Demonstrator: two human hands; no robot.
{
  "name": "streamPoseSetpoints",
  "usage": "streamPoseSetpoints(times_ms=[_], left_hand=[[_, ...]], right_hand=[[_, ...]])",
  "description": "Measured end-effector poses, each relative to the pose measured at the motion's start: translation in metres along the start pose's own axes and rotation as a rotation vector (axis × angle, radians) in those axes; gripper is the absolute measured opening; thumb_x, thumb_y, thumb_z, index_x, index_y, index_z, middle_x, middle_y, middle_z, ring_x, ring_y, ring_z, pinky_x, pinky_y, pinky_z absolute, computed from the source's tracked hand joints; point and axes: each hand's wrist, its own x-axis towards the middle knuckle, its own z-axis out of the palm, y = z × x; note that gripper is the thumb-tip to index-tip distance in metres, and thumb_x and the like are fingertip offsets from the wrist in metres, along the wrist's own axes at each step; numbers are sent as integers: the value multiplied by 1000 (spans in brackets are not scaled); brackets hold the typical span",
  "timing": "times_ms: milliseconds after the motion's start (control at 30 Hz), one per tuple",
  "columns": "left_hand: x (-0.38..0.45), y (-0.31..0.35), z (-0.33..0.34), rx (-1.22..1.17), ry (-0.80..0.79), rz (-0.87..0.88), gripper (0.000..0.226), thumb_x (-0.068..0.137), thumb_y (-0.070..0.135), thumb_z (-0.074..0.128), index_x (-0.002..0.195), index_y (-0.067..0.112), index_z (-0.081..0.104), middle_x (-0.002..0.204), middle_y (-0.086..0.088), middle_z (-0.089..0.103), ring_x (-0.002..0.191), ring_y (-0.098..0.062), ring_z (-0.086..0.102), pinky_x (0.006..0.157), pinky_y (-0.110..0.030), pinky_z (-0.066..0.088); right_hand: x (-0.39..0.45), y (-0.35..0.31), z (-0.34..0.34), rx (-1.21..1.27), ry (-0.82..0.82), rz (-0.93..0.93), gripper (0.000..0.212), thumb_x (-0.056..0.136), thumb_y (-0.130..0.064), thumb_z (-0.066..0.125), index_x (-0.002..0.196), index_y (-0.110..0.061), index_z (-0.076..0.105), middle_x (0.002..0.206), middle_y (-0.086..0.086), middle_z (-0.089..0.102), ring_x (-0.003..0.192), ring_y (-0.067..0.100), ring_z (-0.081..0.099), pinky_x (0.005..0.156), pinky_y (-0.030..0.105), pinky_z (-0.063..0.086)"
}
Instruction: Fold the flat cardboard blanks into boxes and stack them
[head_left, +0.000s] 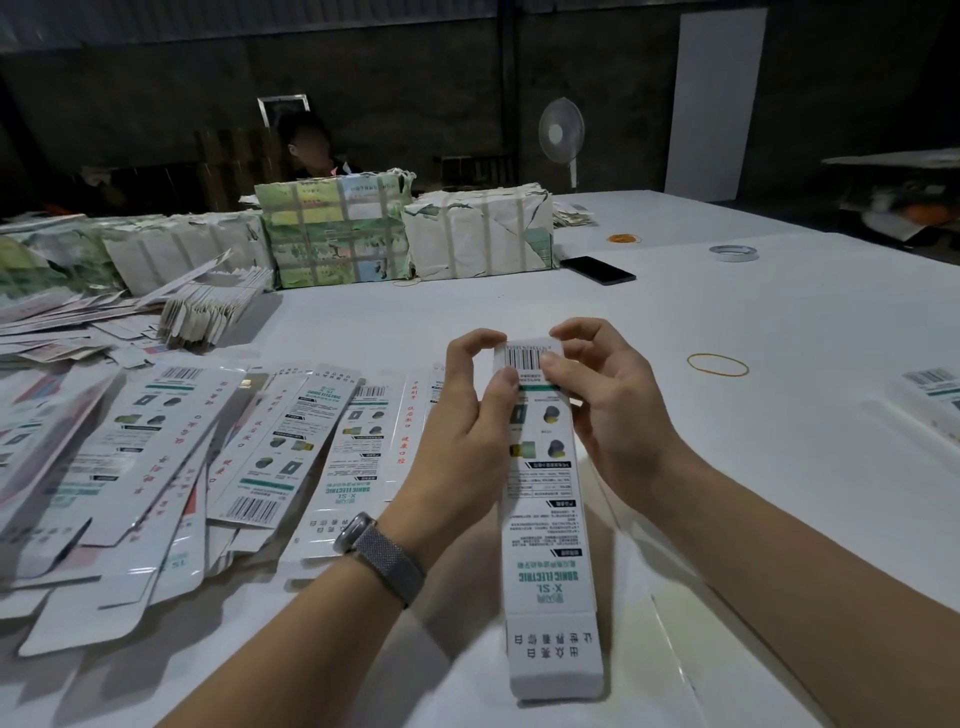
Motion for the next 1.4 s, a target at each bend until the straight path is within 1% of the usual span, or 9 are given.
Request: streamPoseSetpoints(times_ms=[300, 467, 667, 767, 867, 967, 1100, 1233, 1400], left_hand=[[-2, 1, 0, 29, 5, 1, 22, 108, 28, 40, 125, 41, 40, 85, 0, 75, 75, -21, 74, 66, -40, 62], [1, 1, -3, 51, 19, 4, 17, 107, 28, 41, 117, 42, 41, 84, 4, 75, 69, -17, 74, 57, -28, 57], [1, 2, -3, 74, 55, 2, 18, 107, 28, 43, 114, 44, 42, 83, 3, 75, 70, -21, 74, 61, -40, 62], [2, 1, -4, 99, 117, 3, 16, 105, 34, 46, 117, 44, 42, 83, 1, 76, 68, -23, 75, 59, -42, 62], [6, 2, -10, 84, 227, -12, 14, 103, 44, 47, 115, 47, 40, 79, -3, 76, 57, -24, 71, 45, -33, 53], [9, 1, -10, -65, 237, -119, 5, 104, 52, 40, 105, 55, 44, 75, 8, 73, 58, -15, 62, 40, -25, 40], [6, 1, -4, -137, 54, -101, 15, 103, 53, 35, 107, 62, 46, 86, 3, 77, 62, -11, 66, 42, -19, 40], [0, 5, 2, -18, -96, -54, 28, 92, 62, 35, 118, 72, 38, 96, 1, 78, 88, -12, 74, 54, -30, 50], [3, 7, 0, 74, -37, -31, 21, 102, 41, 42, 116, 56, 47, 87, 2, 78, 81, -10, 72, 60, -42, 48]], right_hand=[[1, -3, -6, 40, -46, 38, 13, 92, -3, 61, 88, -15, 61, 75, 0, 66, 70, 18, 69, 60, 26, 55], [-1, 7, -2, 34, -21, -1, 7, 92, -14, 64, 96, -19, 62, 90, 5, 67, 76, 20, 71, 64, 29, 56], [1, 9, 1, -46, 29, -1, 7, 94, -17, 65, 99, -22, 63, 103, 9, 65, 79, 22, 71, 66, 32, 57], [-2, 2, 1, -314, 80, -48, 17, 94, -21, 67, 110, -25, 63, 110, -3, 62, 86, 15, 67, 65, 22, 56], [-11, -6, 10, -637, -68, -94, 58, 84, -42, 70, 137, -29, 52, 124, -13, 53, 99, 0, 58, 74, 15, 53], [-20, -15, 18, -943, -141, -162, 76, 84, -45, 66, 152, -27, 37, 130, -8, 49, 115, 6, 54, 98, 23, 45], [-30, -32, 9, -1223, -138, -156, 87, 81, -50, 67, 155, -27, 27, 129, -7, 50, 114, 13, 53, 97, 35, 48], [-42, -63, -32, -1332, -68, -45, 82, 78, -52, 59, 152, -29, 34, 119, -5, 57, 107, 17, 54, 92, 38, 49], [-39, -119, -146, -1731, 200, 192, 52, 83, -50, 60, 131, -31, 56, 114, 0, 60, 104, 23, 56, 87, 38, 49]])
